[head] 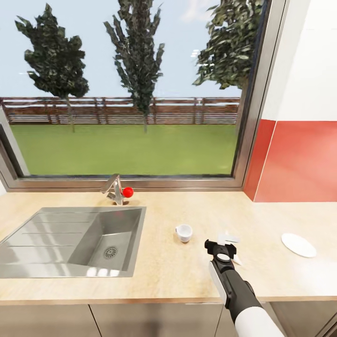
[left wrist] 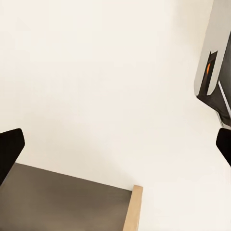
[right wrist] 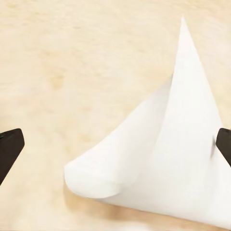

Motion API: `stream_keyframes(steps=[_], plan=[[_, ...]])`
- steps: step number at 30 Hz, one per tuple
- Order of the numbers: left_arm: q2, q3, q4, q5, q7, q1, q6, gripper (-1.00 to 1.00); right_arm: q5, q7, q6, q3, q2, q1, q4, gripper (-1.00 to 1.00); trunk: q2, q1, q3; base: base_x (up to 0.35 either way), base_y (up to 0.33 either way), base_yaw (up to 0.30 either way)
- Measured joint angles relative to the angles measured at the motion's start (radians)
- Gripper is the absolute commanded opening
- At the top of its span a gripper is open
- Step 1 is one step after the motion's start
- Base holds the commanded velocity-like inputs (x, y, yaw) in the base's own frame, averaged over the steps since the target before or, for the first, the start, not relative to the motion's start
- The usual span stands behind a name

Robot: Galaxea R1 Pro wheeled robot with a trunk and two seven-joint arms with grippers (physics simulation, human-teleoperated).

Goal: Set up a coffee station on the kitchen countertop: keep the coffee maker on the countertop, move the bottle of coffee from the kitchen shelf to the counter next to the coffee maker, place a paper coffee filter on top of the coffee maker, put the saucer next to the coffee maker with the coffee cup on the saucer, and place the electric kettle next to the coffee maker.

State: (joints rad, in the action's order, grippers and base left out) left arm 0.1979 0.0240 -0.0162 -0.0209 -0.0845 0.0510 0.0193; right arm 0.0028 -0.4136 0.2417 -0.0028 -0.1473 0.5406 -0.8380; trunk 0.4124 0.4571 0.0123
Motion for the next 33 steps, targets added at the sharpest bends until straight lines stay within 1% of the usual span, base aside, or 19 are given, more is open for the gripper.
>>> stream_keyframes(steps=[12,14,17,20,27,33], plan=[[0.0,0.0,-0.001,0.0,0.0,0.0,0.0,1.0,0.001,-0.003,0.001,-0.002,0.002,0.0,-0.001,1.0,0.0,0.0,0.0,0.002,0.0,0.0],[0.0,0.0,-0.001,0.0,0.0,0.0,0.0,1.0,0.001,-0.004,0.002,-0.012,0.002,0.0,-0.001,1.0,0.0,0.0,0.0,0.0,0.0,0.0],[0.0,0.0,-0.001,0.0,0.0,0.0,0.0,1.0,0.001,-0.004,0.003,-0.043,0.001,0.0,-0.003,1.0,0.0,0.0,0.0,0.0,0.0,0.0],[0.0,0.0,-0.001,0.0,0.0,0.0,0.0,1.0,0.0,-0.003,0.004,-0.056,0.0,0.0,-0.004,1.0,0.0,0.0,0.0,0.0,0.0,0.0],[0.0,0.0,-0.001,0.0,0.0,0.0,0.0,1.0,0.0,-0.004,0.004,-0.061,-0.001,0.0,-0.005,1.0,0.0,0.0,0.0,0.0,0.0,0.0],[0.0,0.0,-0.001,0.0,0.0,0.0,0.0,1.0,0.0,-0.002,0.004,-0.059,-0.001,0.0,-0.006,1.0,0.0,0.0,0.0,0.0,0.0,0.0]])
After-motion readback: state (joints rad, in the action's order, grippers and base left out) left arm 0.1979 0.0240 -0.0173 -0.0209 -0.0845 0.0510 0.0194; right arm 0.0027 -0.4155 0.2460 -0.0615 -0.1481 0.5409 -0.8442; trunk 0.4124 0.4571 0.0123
